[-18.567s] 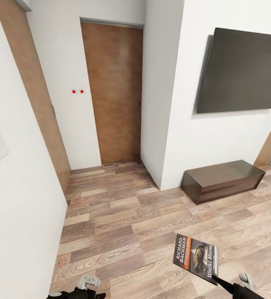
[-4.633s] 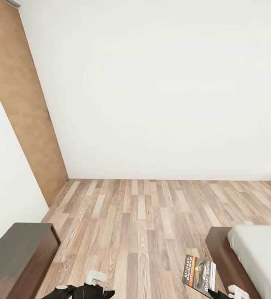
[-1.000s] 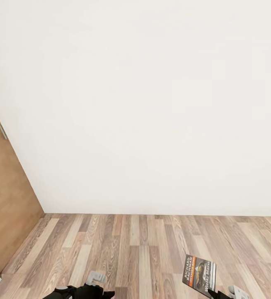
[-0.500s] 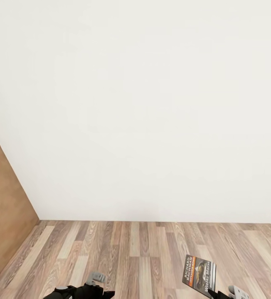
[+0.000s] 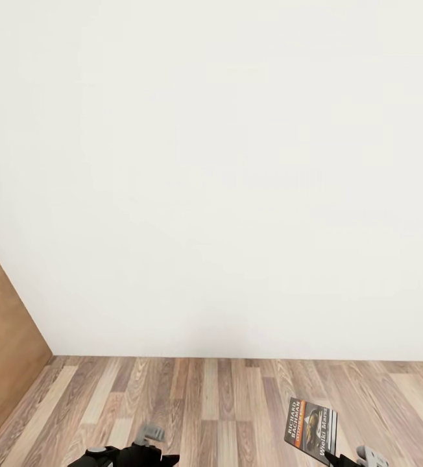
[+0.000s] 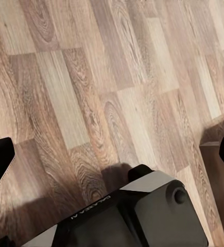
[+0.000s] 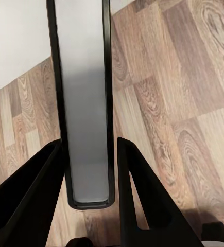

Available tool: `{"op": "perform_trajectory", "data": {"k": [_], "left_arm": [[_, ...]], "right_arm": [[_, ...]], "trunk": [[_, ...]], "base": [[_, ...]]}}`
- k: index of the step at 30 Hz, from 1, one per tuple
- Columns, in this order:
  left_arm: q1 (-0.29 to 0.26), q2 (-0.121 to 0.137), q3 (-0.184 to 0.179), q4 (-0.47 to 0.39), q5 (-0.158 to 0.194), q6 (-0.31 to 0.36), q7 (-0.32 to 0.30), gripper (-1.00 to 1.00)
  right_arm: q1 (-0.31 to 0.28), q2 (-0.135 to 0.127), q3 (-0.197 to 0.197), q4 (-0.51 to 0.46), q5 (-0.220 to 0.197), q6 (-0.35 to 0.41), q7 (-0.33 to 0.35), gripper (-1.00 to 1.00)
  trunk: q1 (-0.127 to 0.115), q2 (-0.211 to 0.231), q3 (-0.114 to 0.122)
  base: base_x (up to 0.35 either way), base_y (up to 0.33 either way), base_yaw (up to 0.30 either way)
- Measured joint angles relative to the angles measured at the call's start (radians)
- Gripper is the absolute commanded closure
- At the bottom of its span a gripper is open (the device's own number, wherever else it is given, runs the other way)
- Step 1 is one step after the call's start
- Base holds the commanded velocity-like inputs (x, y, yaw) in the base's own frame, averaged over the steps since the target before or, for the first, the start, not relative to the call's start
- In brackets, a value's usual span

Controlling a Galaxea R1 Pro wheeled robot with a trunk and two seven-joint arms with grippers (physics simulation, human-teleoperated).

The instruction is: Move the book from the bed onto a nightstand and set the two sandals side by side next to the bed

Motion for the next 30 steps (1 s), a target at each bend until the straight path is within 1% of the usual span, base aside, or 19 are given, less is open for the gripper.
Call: {"op": "perform_trajectory", "data": {"k": [7,30], "left_arm": [[0.000,-0.004,0.000,0.000,0.000,0.000,0.000,-1.00],[0.000,-0.005,0.000,0.000,-0.001,0.000,-0.001,-1.00]], "right_arm": [[0.000,0.000,0.000,0.000,0.000,0.000,0.000,1.00],[0.000,0.000,0.000,0.000,-0.001,0.000,-0.001,1.00]], "trunk": [[0.000,0.000,0.000],[0.000,0.000,0.000]], "base": [[0.272,0.000,0.000],[0.272,0.000,0.000]]}}
